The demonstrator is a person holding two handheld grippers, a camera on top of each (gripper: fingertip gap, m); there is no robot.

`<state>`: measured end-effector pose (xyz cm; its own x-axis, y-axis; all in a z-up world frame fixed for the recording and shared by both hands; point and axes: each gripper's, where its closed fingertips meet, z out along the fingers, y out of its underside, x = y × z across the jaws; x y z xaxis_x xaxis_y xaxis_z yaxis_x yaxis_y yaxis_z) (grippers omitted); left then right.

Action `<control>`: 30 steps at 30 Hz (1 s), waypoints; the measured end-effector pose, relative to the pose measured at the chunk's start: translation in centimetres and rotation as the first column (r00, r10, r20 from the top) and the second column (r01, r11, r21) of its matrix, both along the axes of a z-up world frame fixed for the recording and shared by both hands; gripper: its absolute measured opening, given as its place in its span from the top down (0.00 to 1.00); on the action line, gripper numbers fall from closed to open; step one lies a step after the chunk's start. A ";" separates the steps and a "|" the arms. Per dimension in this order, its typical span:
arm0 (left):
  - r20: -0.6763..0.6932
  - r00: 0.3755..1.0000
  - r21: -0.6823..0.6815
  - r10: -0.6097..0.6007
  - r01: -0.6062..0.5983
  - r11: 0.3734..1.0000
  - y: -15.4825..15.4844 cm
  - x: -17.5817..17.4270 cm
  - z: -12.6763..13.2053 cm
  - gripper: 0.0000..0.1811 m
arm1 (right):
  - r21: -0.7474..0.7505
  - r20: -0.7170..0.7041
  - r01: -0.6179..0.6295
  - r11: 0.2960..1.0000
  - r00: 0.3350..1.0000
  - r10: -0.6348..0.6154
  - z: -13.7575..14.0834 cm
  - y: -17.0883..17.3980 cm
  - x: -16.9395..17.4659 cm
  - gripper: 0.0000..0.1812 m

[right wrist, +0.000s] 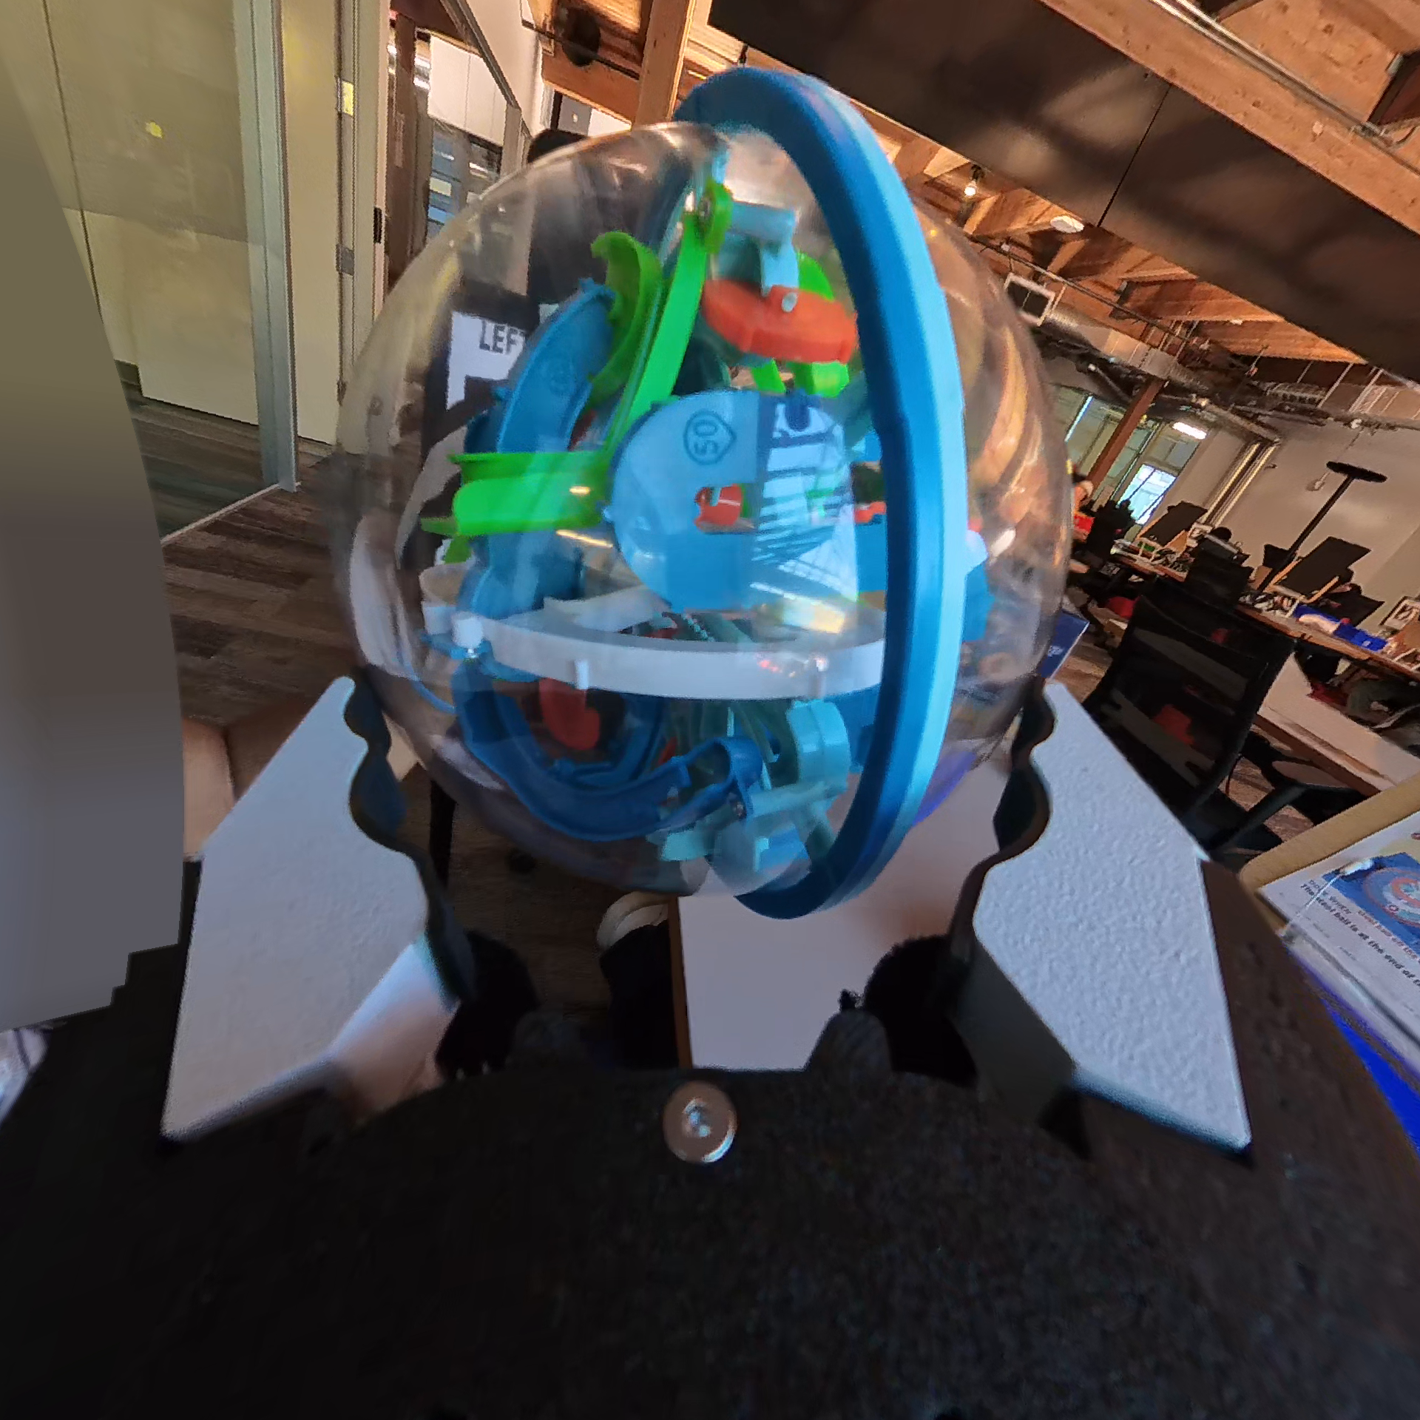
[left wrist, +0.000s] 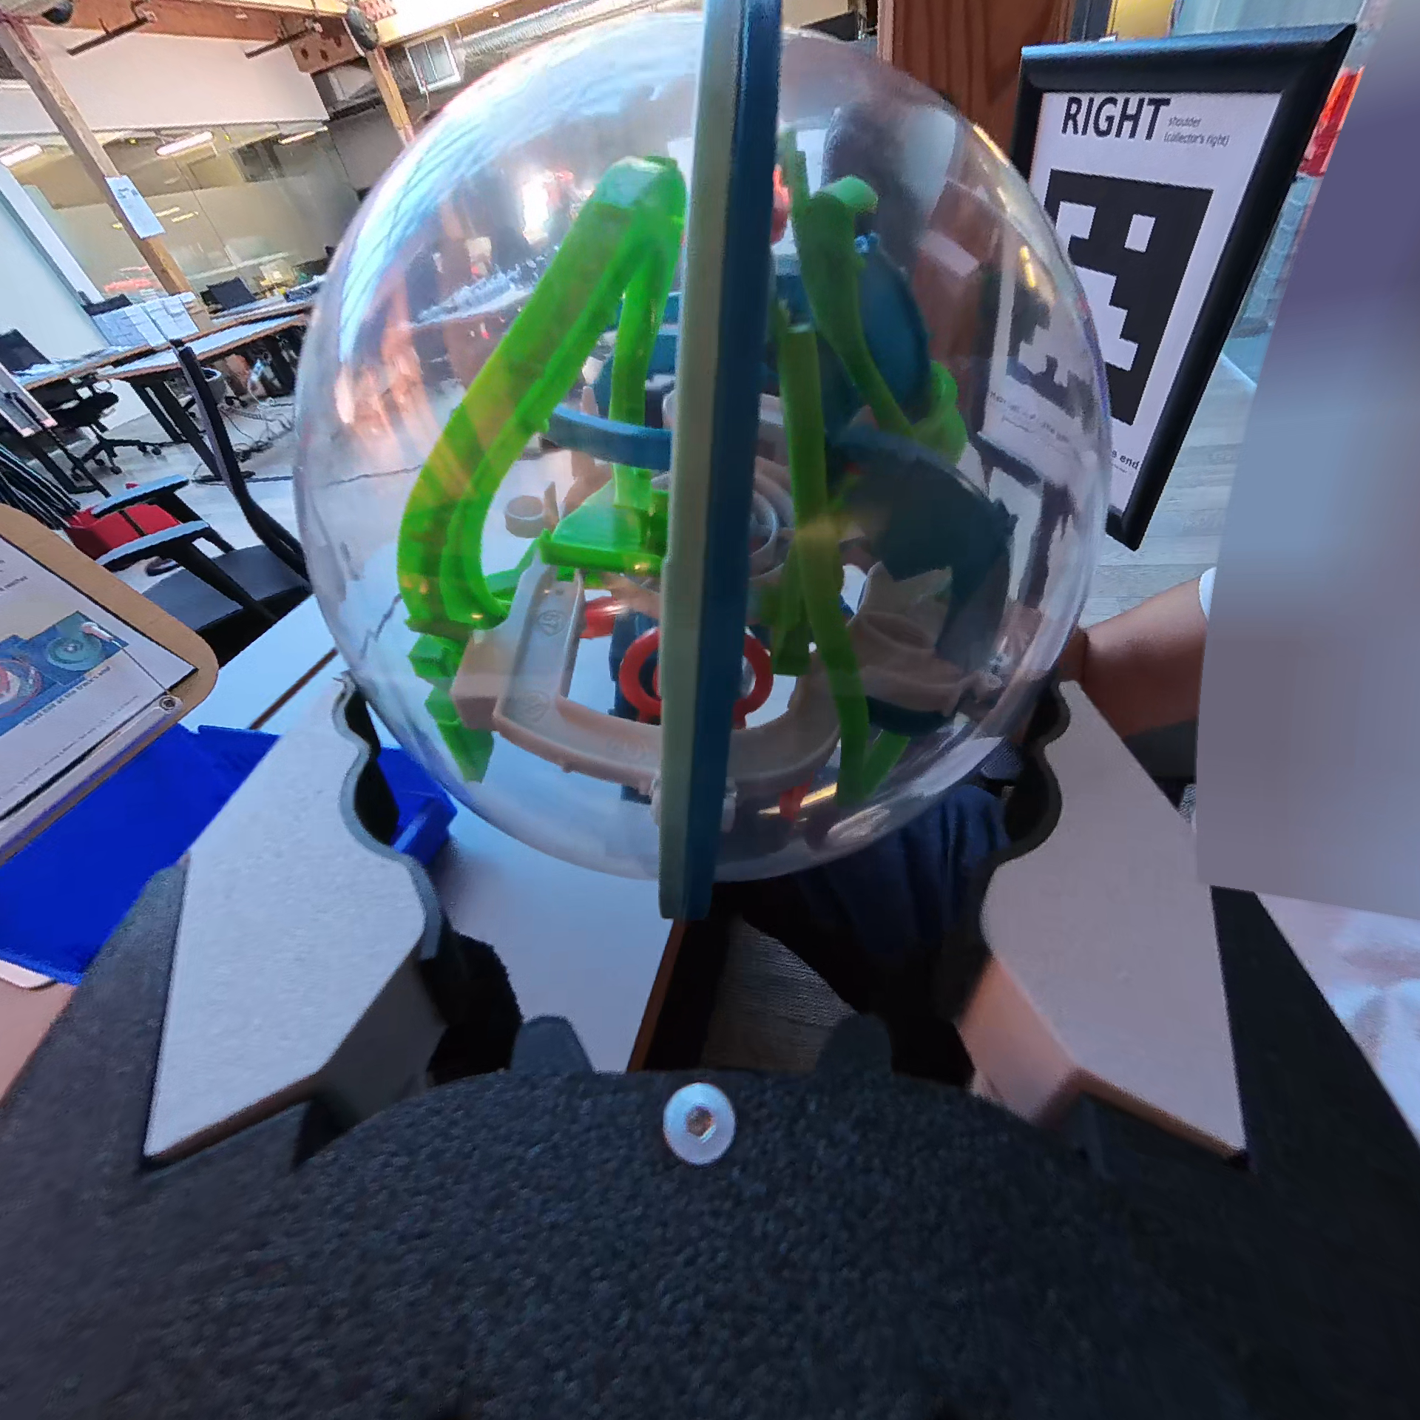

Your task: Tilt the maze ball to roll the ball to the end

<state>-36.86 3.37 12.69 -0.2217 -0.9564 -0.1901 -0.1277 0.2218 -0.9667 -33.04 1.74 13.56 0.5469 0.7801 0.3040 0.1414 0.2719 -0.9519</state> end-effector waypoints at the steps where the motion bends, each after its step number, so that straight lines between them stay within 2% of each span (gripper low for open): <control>1: 0.004 1.000 0.033 0.002 -0.002 0.999 -0.1 0.0 0.0 0.13 | 0.030 0.018 0.001 1.000 1.000 -0.002 0.0 -0.2 0.0 0.15; 4: 0.031 0.999 0.188 0.018 -0.023 0.982 -1.0 -0.2 0.0 0.13 | 0.166 0.104 0.000 0.986 0.994 -0.017 0.2 -1.2 -0.2 0.15; 8: 0.105 0.994 0.441 0.034 -0.078 0.894 -3.2 -0.6 0.7 0.12 | 0.398 0.226 -0.021 0.917 0.971 -0.076 0.9 -3.7 -0.6 0.15; 12: 0.154 0.988 0.559 0.032 -0.114 0.821 -5.4 -1.4 1.7 0.13 | 0.493 0.285 -0.021 0.870 0.948 -0.139 1.5 -5.7 -1.3 0.15; 15: 0.157 0.987 0.585 0.036 -0.122 0.801 -6.2 -1.8 1.9 0.13 | 0.519 0.298 -0.022 0.854 0.942 -0.157 1.7 -6.6 -1.7 0.15; 21: 0.144 0.989 0.581 0.038 -0.115 0.806 -6.6 -1.8 1.7 0.13 | 0.528 0.298 -0.025 0.849 0.942 -0.158 2.0 -7.5 -1.8 0.15; 30: 0.139 0.990 0.488 0.000 -0.068 0.870 -6.1 -0.9 1.6 0.13 | 0.479 0.234 -0.039 0.877 0.968 -0.085 2.5 -7.1 -1.3 0.15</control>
